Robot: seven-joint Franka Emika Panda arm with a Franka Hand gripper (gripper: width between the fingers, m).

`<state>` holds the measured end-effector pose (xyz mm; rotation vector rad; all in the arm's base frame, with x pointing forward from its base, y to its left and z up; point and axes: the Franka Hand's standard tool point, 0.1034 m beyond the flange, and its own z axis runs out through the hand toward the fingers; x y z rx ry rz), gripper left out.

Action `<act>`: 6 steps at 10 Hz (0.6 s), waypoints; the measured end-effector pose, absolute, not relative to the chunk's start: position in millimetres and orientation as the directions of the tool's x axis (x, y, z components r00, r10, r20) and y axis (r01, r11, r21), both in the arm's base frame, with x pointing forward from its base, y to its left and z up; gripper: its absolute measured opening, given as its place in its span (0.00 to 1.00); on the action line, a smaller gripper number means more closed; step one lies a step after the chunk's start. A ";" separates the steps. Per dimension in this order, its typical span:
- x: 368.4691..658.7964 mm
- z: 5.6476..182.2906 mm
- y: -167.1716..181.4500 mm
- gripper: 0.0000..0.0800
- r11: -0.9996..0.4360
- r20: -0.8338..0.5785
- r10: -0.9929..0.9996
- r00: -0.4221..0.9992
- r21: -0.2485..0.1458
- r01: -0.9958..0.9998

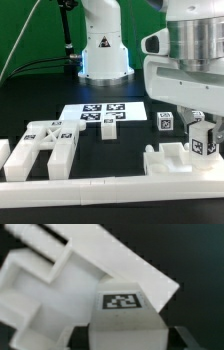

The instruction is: Assemble chair

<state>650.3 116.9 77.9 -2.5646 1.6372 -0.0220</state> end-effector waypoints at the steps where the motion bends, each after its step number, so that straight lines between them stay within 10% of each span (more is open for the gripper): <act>1: 650.3 77.8 116.9 0.36 -0.435 -0.039 -0.897 0.440 -0.091 -0.896; 6: 650.1 77.9 116.8 0.80 -0.859 0.016 -0.506 0.862 -0.096 -0.503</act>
Offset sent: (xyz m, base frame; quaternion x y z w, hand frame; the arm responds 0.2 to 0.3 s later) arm 0.0099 0.0080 0.0073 0.0014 -0.0353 -0.3188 0.9471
